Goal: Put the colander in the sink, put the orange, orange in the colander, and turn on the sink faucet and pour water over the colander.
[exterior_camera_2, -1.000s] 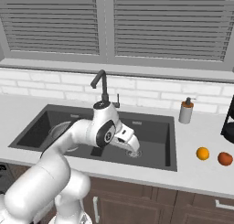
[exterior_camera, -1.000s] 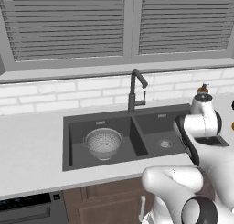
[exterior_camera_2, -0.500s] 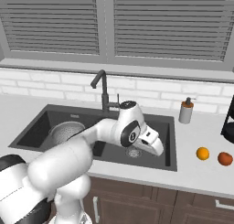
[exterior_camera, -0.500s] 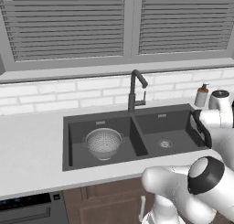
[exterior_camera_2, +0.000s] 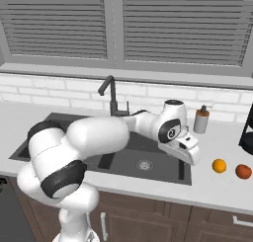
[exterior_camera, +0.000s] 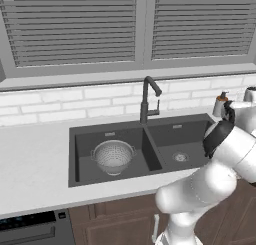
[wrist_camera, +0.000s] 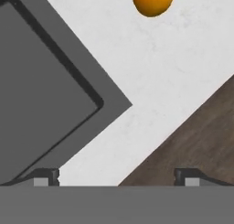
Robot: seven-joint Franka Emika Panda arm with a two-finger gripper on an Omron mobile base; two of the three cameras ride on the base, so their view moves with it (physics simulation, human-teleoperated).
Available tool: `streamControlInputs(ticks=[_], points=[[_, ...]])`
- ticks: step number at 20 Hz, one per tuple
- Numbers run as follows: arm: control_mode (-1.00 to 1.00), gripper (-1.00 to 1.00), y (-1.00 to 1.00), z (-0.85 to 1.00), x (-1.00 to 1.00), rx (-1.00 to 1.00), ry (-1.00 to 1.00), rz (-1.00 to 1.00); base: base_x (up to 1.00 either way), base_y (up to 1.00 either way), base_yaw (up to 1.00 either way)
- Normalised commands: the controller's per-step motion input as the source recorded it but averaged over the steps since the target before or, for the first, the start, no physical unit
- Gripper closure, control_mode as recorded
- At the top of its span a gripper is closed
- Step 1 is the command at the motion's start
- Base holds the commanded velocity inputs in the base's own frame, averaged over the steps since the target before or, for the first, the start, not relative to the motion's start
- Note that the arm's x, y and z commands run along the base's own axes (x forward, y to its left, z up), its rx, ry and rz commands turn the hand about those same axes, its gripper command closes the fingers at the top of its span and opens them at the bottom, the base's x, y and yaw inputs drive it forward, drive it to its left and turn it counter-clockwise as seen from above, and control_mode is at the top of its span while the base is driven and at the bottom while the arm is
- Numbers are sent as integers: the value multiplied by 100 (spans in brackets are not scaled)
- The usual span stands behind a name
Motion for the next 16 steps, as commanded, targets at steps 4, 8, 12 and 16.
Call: streamControlInputs(ticks=[4, 8, 12, 16], points=[[-100, -100, -80, 2, 8, 19, 2, -9, 0, 0, 0], [-100, -100, -68, -6, 2, 17, -16, -8, 0, 0, 0], [-100, -100, -58, 0, 31, 14, -4, -17, 0, 0, 0], [-100, -100, -42, 0, 42, 10, 0, -17, 0, 0, 0]])
